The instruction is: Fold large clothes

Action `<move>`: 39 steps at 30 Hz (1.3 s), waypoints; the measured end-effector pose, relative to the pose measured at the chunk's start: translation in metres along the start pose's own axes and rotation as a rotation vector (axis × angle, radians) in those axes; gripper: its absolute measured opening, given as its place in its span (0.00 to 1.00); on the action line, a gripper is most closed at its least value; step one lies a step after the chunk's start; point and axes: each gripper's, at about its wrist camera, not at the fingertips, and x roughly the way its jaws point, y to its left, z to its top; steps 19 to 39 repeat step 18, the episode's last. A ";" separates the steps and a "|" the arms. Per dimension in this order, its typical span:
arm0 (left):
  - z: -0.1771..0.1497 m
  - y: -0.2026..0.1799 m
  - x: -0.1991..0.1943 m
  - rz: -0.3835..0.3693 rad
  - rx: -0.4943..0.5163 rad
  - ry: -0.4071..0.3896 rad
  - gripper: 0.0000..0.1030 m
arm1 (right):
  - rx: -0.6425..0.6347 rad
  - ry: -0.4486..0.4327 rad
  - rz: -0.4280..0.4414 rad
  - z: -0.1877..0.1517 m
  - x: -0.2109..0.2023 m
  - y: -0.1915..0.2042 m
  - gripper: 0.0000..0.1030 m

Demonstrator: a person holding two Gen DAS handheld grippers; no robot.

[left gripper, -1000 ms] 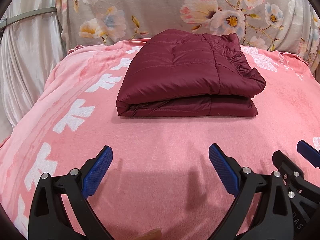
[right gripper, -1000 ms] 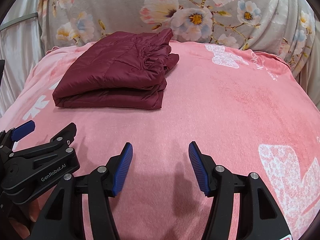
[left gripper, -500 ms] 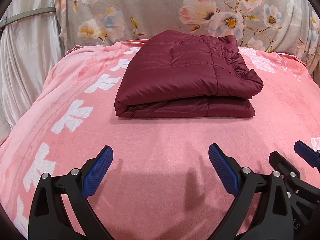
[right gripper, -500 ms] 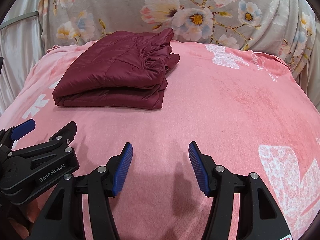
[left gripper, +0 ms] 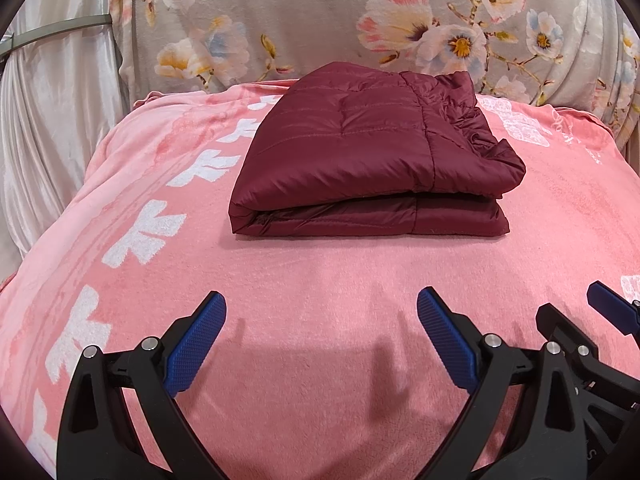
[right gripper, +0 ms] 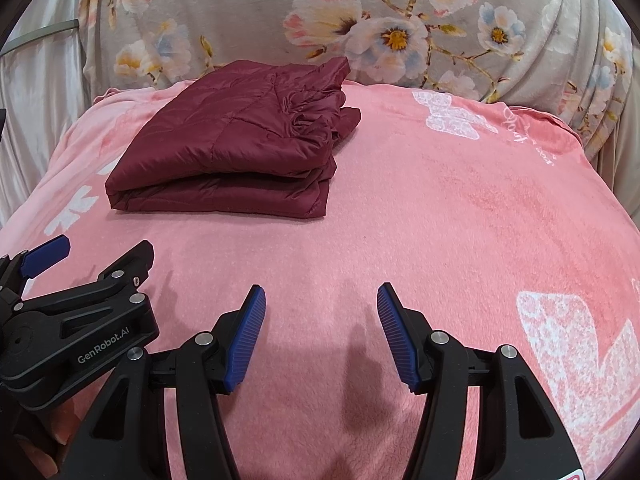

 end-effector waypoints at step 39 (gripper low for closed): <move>0.001 -0.004 -0.001 -0.001 -0.001 0.002 0.87 | -0.003 0.001 0.001 0.000 0.001 -0.003 0.56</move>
